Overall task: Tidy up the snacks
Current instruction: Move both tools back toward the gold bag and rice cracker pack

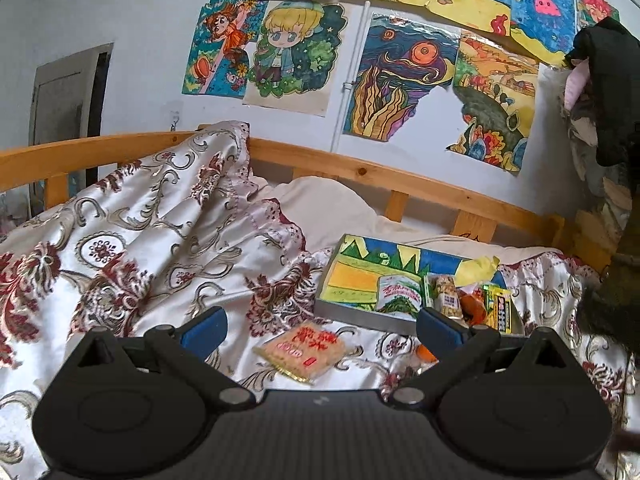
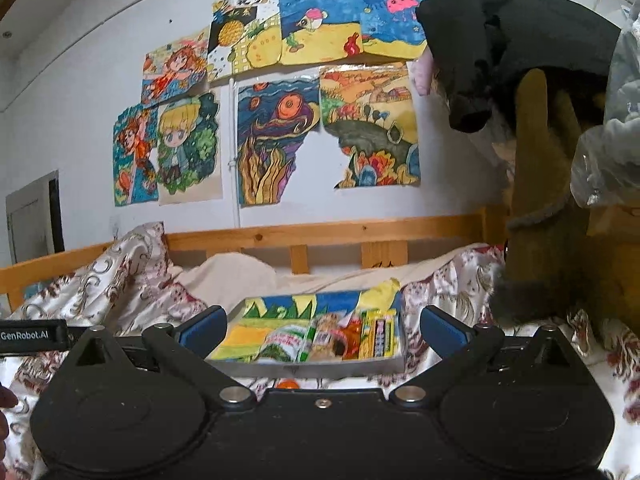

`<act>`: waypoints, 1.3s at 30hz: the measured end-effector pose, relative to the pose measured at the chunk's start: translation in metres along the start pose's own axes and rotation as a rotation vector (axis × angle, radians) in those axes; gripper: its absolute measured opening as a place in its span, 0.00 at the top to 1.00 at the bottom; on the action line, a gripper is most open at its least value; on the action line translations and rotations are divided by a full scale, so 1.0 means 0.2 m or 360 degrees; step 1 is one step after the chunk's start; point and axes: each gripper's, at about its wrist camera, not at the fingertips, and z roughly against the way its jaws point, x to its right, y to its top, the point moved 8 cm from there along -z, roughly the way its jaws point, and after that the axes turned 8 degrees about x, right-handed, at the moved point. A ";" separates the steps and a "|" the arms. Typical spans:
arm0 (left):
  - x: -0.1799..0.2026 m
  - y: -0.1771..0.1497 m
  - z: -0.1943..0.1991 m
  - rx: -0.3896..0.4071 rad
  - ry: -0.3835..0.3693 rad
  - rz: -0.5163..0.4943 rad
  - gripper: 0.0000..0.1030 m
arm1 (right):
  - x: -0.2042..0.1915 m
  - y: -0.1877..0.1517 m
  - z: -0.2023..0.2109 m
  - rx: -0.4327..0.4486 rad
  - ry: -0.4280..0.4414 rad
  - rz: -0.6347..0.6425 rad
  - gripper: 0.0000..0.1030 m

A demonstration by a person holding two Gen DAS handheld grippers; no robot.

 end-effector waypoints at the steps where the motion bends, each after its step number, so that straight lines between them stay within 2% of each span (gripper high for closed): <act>1: -0.01 -0.01 0.02 -0.0007 -0.0002 0.0003 0.01 | -0.01 -0.01 0.02 -0.0011 0.0002 0.0003 0.01; 15: -0.07 -0.19 0.11 -0.0134 -0.0019 -0.0033 0.01 | -0.12 -0.17 0.13 -0.0195 0.0030 0.0072 0.01; 29: -0.04 -0.35 0.07 -0.0303 -0.0011 -0.0203 0.01 | -0.12 -0.37 0.04 -0.0524 -0.0049 0.0100 0.01; 39: -0.03 -0.37 0.06 -0.0338 -0.0002 -0.0246 0.01 | -0.11 -0.39 0.02 -0.0560 -0.0052 0.0095 0.01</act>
